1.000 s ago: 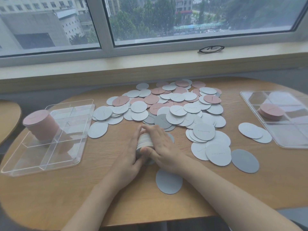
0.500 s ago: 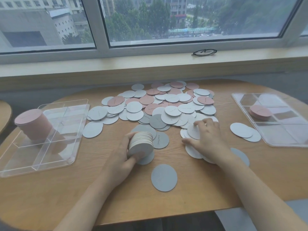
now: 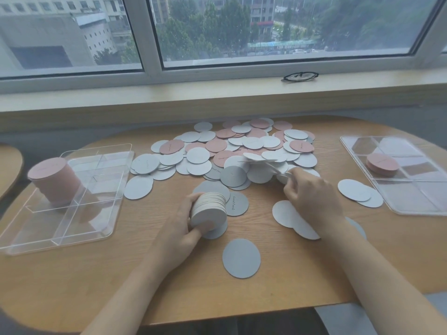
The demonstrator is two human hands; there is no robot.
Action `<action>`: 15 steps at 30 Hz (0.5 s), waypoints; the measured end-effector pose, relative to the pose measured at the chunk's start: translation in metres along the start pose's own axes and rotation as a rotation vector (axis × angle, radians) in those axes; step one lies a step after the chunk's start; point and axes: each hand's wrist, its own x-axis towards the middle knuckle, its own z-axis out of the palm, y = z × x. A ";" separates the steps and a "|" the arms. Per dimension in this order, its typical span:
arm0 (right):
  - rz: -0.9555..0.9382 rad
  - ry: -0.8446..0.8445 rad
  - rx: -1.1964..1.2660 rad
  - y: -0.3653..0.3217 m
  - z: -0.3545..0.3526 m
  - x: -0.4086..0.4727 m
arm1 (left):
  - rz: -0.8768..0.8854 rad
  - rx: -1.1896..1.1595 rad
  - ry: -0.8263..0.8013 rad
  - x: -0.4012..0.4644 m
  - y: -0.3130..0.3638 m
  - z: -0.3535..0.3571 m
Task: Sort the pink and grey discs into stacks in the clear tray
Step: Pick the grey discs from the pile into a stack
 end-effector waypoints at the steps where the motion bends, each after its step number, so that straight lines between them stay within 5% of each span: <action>1: 0.003 0.023 0.020 0.000 -0.002 0.000 | 0.002 -0.004 -0.001 0.000 0.001 0.000; 4: 0.003 0.028 0.186 -0.007 -0.004 -0.001 | 0.007 -0.022 -0.006 0.000 0.001 0.000; 9: 0.084 -0.208 0.717 -0.043 -0.014 0.001 | 0.007 -0.047 -0.031 0.000 -0.001 0.000; 15: 0.021 -0.358 0.976 -0.079 0.000 -0.001 | 0.007 -0.088 -0.056 0.002 -0.002 0.001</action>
